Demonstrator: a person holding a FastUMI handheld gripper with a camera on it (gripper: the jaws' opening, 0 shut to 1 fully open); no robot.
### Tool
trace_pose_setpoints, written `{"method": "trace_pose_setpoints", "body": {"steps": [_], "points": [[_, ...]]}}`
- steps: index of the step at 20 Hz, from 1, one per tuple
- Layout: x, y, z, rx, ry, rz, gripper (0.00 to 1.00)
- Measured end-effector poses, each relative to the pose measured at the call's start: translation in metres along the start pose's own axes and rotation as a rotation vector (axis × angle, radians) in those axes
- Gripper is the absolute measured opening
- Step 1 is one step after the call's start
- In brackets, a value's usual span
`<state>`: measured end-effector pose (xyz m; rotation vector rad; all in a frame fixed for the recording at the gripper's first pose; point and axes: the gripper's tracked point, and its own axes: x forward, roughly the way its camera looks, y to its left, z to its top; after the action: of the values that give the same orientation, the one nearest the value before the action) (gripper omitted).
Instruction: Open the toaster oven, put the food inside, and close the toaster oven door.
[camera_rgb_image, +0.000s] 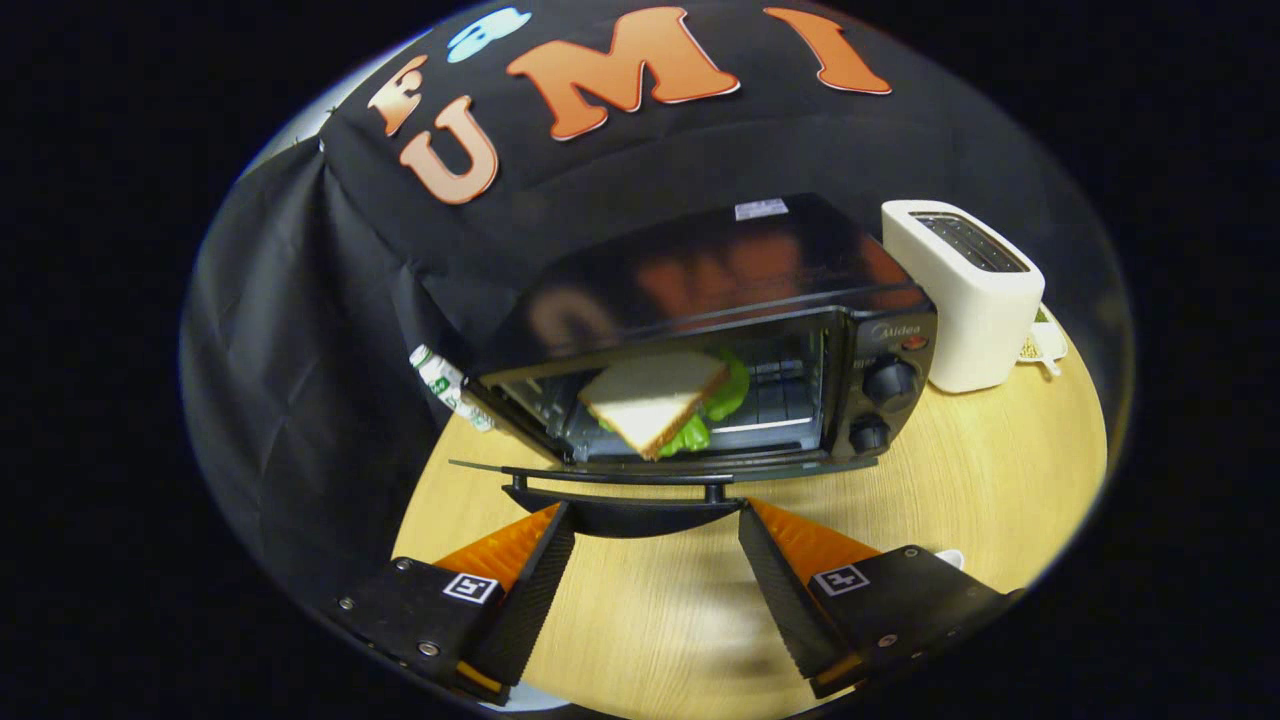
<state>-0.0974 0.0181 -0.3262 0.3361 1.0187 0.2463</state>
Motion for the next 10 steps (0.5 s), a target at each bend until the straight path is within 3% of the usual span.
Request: {"method": "trace_pose_setpoints", "body": {"steps": [5,10], "points": [[0.011,-0.002,0.053,-0.104,-0.078,-0.041,0.96],[-0.041,0.030,0.132,-0.222,-0.261,-0.012,0.96]]}}
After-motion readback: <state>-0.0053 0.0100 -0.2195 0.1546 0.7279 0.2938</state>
